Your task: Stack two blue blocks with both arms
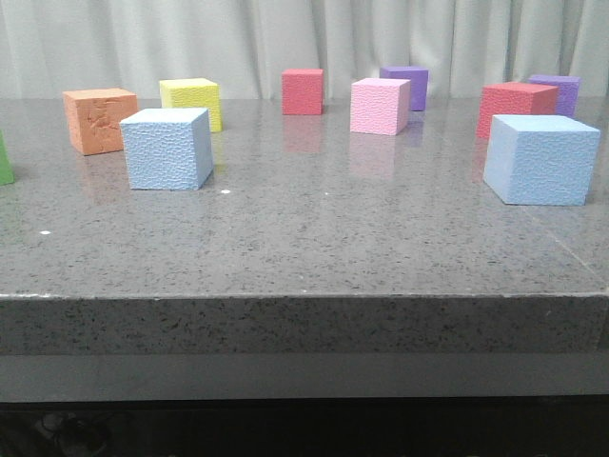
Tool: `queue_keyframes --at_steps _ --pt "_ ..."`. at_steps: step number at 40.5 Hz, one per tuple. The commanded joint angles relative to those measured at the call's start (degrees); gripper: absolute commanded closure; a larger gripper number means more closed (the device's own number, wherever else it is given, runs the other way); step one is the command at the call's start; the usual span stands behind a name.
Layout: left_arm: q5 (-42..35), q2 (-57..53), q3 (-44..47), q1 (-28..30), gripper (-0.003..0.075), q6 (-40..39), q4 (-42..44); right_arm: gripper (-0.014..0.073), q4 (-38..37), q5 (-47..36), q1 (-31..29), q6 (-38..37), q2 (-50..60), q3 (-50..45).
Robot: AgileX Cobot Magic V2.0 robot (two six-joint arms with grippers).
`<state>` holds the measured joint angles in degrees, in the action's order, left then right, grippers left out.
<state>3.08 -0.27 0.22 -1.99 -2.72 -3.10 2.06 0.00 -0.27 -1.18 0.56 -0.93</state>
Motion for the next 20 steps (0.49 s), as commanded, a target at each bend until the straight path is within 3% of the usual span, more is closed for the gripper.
queue_keyframes --at_steps 1,8,20 --pt "-2.75 -1.29 -4.49 -0.05 0.0739 -0.12 -0.7 0.0663 -0.12 -0.44 -0.24 0.06 1.1 5.58" --pt "2.8 0.79 -16.53 -0.05 0.0739 -0.12 -0.7 0.0663 -0.12 11.0 -0.24 0.06 -0.76 18.03" --pt "23.42 15.15 -38.76 -0.05 0.0739 -0.12 -0.7 0.0663 -0.18 27.08 -0.24 0.11 -16.49 37.06"
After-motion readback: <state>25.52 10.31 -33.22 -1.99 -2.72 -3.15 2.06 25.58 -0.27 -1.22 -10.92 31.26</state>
